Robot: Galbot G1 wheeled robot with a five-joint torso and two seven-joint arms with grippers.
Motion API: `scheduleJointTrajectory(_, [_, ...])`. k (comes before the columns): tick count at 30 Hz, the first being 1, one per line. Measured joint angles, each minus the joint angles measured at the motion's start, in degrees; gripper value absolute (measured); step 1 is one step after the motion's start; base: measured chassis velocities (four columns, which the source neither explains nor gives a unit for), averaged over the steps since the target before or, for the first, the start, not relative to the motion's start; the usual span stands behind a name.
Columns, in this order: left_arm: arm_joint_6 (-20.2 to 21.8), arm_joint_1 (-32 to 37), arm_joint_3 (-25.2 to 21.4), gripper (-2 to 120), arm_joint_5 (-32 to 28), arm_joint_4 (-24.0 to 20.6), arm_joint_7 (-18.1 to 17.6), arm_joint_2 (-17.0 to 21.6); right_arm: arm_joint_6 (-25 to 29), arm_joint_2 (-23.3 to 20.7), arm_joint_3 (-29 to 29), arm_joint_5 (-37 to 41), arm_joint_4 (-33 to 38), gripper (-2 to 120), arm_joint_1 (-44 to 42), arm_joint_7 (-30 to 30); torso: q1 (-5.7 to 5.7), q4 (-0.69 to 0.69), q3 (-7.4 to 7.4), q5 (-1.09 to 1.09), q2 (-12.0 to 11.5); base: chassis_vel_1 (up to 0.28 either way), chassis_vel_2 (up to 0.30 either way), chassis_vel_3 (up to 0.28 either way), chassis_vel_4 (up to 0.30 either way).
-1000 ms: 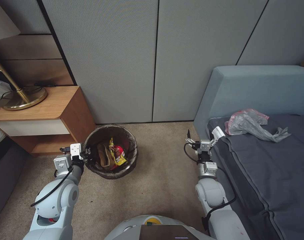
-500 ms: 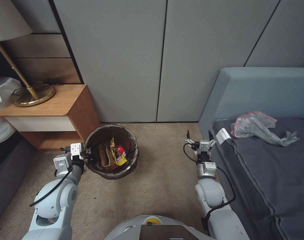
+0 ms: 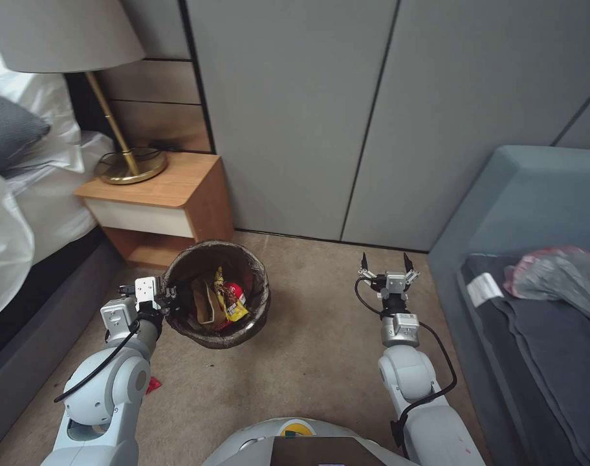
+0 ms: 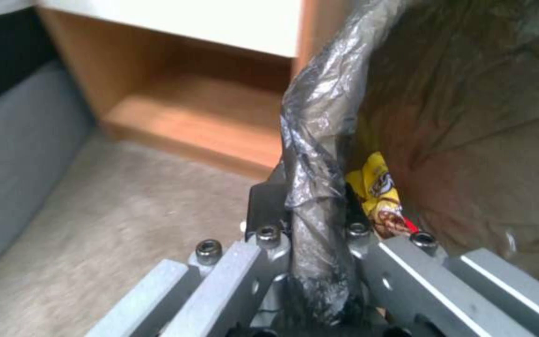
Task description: Pick up the trash bin, then pick up the garbage from the floor and place it into the trash bin.
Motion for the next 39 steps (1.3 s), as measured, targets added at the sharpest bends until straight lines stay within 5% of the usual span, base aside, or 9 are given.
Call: scheduleJointTrajectory(39, [-0.3,0.0,-0.4,0,2.2,1.1,1.9,-0.2,-0.4,0.0,-0.3,-0.4,-1.1,100,0.2,-0.2,0.00,-0.01,0.00,0.00,0.0,0.120,0.126,0.125,0.126])
